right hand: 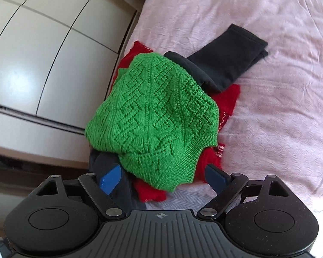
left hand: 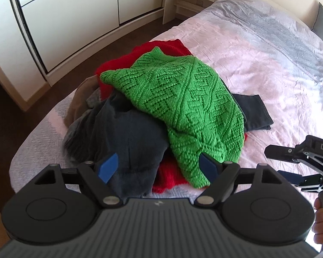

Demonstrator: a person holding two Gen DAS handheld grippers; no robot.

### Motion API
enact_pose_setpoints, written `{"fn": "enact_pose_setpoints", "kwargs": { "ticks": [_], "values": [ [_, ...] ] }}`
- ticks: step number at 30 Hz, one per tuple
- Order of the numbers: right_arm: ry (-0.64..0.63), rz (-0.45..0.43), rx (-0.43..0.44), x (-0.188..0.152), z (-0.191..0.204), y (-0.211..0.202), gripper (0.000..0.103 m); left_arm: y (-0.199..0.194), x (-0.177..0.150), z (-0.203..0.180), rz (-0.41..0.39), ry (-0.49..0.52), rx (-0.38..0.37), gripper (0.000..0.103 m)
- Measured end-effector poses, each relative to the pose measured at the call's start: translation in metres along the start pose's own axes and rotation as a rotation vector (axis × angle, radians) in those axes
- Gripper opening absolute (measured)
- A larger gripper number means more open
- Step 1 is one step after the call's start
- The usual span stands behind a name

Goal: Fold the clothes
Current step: 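Grasp the green sweater hem with both grippers and lift it off the pile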

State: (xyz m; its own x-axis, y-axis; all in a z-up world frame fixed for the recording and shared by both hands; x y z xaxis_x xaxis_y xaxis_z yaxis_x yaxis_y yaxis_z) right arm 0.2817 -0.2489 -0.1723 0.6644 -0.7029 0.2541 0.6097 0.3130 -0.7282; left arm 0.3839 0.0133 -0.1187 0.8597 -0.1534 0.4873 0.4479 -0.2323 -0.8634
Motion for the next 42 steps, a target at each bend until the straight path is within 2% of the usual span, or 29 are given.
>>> {"fn": "enact_pose_setpoints", "kwargs": {
  "ticks": [15, 21, 25, 27, 28, 29, 31, 32, 33, 34, 37, 42],
  "values": [
    [0.201, -0.027, -0.002, 0.051, -0.024, 0.083, 0.085, 0.098, 0.077, 0.004, 0.052, -0.027, -0.04, 0.08],
    [0.306, -0.047, -0.045, 0.066, -0.046, 0.121, 0.085, 0.138, 0.099, 0.016, 0.065, -0.101, -0.04, 0.08],
    [0.302, -0.034, -0.073, 0.068, -0.053, 0.145, 0.085, 0.162, 0.106, 0.024, 0.085, -0.135, -0.034, 0.081],
    [0.261, -0.017, -0.097, 0.068, -0.049, 0.155, 0.057, 0.168, 0.109, 0.029, 0.093, -0.162, -0.051, 0.081],
    [0.231, -0.008, -0.112, 0.067, -0.046, 0.158, 0.034, 0.171, 0.11, 0.031, 0.097, -0.178, -0.061, 0.079],
    [0.2, -0.01, -0.107, 0.067, -0.042, 0.159, 0.017, 0.172, 0.112, 0.033, 0.098, -0.19, -0.07, 0.076],
    [0.14, -0.024, -0.097, 0.067, -0.034, 0.153, 0.011, 0.17, 0.113, 0.034, 0.082, -0.192, -0.075, 0.052],
    [0.11, -0.041, -0.094, 0.065, -0.029, 0.146, 0.009, 0.169, 0.114, 0.035, 0.074, -0.193, -0.076, 0.044],
    [0.084, -0.06, -0.085, 0.064, -0.025, 0.139, 0.009, 0.167, 0.115, 0.037, 0.067, -0.191, -0.072, 0.029],
    [0.066, -0.086, -0.065, 0.062, -0.021, 0.13, 0.008, 0.164, 0.116, 0.038, 0.06, -0.19, -0.068, 0.019],
    [0.025, -0.182, -0.001, 0.061, -0.008, 0.094, 0.007, 0.154, 0.12, 0.044, 0.044, -0.2, -0.092, 0.012],
    [-0.065, -0.341, 0.132, 0.07, 0.026, 0.029, 0.005, 0.114, 0.126, 0.043, -0.036, -0.177, -0.157, 0.01]
  ]
}}
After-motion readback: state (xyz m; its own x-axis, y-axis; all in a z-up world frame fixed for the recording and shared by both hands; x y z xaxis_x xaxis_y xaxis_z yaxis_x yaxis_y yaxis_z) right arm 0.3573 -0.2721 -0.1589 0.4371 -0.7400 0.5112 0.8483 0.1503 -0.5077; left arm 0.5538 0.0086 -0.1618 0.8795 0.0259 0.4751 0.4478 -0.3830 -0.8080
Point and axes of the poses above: each gripper's, at about its wrist camera, not at the fingertips, and y roughly the way its jaws point, z to its left, x to its top, the point moved 1 cm from there along y, roughly the way its jaws point, and after that the axes turned 7 degrees about -y, right-handed, at the moved point
